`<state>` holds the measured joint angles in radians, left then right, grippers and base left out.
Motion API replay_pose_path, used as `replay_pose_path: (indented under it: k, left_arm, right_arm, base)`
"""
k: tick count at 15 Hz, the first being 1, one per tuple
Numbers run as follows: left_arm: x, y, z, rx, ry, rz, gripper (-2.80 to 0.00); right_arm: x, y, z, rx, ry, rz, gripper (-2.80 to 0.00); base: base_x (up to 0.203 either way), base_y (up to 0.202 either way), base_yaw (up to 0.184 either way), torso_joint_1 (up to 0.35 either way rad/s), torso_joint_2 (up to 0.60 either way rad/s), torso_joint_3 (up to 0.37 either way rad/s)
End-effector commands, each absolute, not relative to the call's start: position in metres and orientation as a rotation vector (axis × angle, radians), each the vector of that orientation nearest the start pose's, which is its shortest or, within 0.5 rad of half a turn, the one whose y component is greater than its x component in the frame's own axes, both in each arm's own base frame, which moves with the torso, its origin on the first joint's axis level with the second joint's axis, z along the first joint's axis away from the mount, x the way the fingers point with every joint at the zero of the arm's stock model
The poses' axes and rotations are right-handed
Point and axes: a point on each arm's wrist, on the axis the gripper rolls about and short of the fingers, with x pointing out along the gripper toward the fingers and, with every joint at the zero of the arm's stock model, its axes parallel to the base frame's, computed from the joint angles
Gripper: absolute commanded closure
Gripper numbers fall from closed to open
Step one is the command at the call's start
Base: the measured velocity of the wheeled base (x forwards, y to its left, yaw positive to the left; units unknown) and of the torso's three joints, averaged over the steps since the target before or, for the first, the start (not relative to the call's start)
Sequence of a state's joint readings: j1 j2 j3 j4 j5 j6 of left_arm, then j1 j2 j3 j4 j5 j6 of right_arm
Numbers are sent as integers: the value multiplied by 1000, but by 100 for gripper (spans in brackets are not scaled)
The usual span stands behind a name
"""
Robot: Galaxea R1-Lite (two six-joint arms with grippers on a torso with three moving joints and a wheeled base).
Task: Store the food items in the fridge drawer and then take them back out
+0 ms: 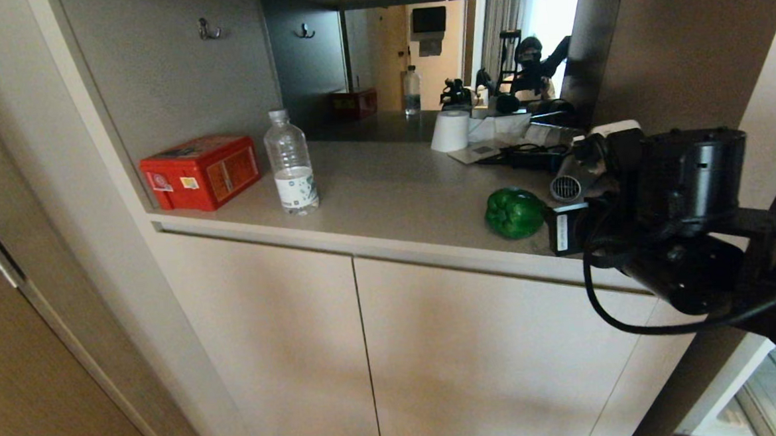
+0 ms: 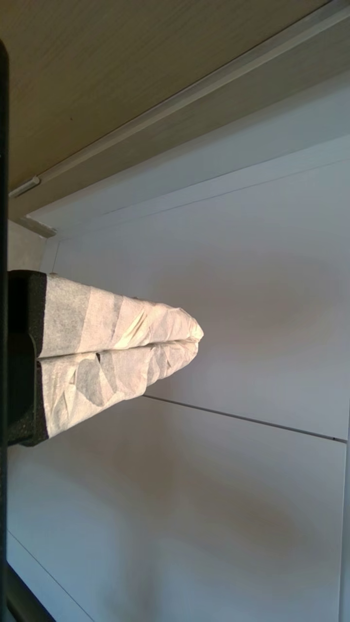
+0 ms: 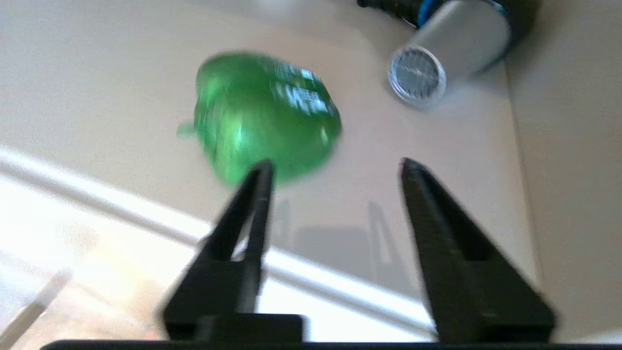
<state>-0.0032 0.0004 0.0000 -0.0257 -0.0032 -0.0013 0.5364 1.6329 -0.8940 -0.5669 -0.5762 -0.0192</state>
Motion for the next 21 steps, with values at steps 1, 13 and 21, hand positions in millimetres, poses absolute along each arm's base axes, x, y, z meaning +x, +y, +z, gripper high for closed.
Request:
replay_pose_path:
  k: [1, 13, 21]
  left_arm:
    - [-22, 0, 75, -2, -17, -6, 0]
    - [-22, 0, 75, -2, -17, -6, 0]
    - [-22, 0, 75, -2, -17, -6, 0]
  right_arm:
    - [235, 127, 230, -86, 112, -31, 0]
    - [119, 56, 182, -70, 147, -20, 0]
    - [100, 45, 176, -65, 143, -20, 0]
  base:
    - [0, 0, 0, 0, 0, 0]
    - [0, 0, 0, 0, 0, 0]
    - [2, 6, -109, 1, 0, 3]
